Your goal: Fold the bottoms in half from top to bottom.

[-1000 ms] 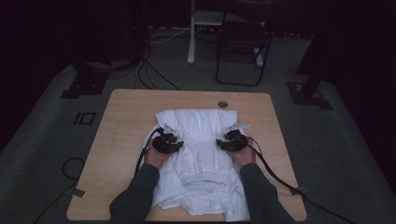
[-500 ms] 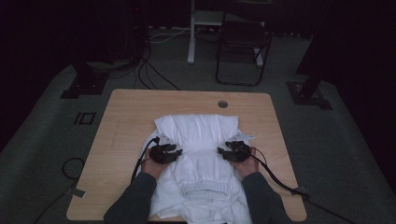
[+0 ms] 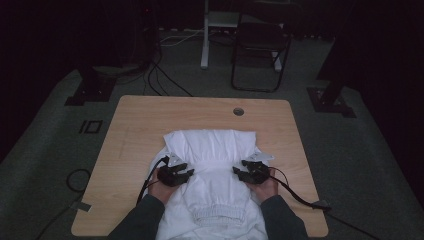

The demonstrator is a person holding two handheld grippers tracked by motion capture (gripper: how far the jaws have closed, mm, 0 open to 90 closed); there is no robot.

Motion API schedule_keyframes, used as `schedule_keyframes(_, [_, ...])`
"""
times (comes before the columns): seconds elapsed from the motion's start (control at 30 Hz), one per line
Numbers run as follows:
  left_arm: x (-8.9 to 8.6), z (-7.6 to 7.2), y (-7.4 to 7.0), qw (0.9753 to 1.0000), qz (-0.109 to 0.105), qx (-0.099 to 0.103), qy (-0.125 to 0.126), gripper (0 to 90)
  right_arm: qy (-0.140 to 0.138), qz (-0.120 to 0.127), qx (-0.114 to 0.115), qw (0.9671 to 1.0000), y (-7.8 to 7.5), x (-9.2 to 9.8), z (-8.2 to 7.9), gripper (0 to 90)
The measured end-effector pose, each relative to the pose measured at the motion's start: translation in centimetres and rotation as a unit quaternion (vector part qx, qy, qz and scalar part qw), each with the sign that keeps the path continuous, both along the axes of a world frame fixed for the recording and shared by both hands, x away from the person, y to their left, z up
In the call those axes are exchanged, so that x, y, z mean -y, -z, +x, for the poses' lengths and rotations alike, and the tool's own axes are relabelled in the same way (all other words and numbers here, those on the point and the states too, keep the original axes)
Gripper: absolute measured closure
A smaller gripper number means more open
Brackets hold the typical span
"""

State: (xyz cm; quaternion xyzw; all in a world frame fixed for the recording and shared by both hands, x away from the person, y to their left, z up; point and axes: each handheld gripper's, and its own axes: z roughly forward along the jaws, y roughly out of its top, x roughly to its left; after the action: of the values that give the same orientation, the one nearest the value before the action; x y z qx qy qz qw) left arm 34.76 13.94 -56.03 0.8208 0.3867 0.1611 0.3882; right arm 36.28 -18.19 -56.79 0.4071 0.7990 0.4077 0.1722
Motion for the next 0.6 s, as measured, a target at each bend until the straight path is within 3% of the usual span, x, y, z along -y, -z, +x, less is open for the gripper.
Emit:
schedule_keyframes(0.07, [-0.2, 0.0, -0.5, 0.9999, -0.003, -0.012, -0.001, 59.1, -0.002, -0.003, 0.002, 1.0000, 0.0, -0.1, -0.3, 47.6])
schedule_keyframes(0.13, [-0.3, 0.3, -1.3, 0.9999, -0.010, -0.012, -0.006, 55.6, -0.002, -0.006, 0.003, 1.0000, 0.0, -0.2, -0.3, 47.7])
schedule_keyframes(0.27, [-1.2, 1.8, -4.0, 0.9992, -0.010, 0.021, -0.033, 50.2, -0.002, -0.005, 0.003, 1.0000, 0.0, -0.1, -0.3, 47.7])
schedule_keyframes(0.37, [-2.2, 4.2, -5.7, 0.9966, -0.010, 0.040, -0.071, 45.5, -0.002, -0.007, 0.003, 1.0000, 0.0, -0.2, -0.3, 47.7])
schedule_keyframes(0.43, [-2.9, 5.8, -5.9, 0.9949, -0.012, 0.036, -0.094, 43.4, -0.001, -0.007, 0.003, 1.0000, 0.0, -0.2, -0.3, 47.7])
schedule_keyframes(0.47, [-2.9, 5.8, -5.9, 0.9949, -0.012, 0.036, -0.094, 42.9, -0.001, -0.007, 0.003, 1.0000, 0.0, -0.2, -0.3, 47.7])
schedule_keyframes(0.5, [-3.6, 7.9, -5.6, 0.9919, -0.005, 0.026, -0.124, 42.9, -0.001, -0.006, 0.003, 1.0000, 0.0, -0.2, -0.3, 47.7])
schedule_keyframes(0.6, [-4.4, 10.3, -4.3, 0.9872, 0.004, 0.000, -0.160, 36.3, -0.001, -0.007, 0.003, 1.0000, 0.0, -0.2, -0.3, 47.7])
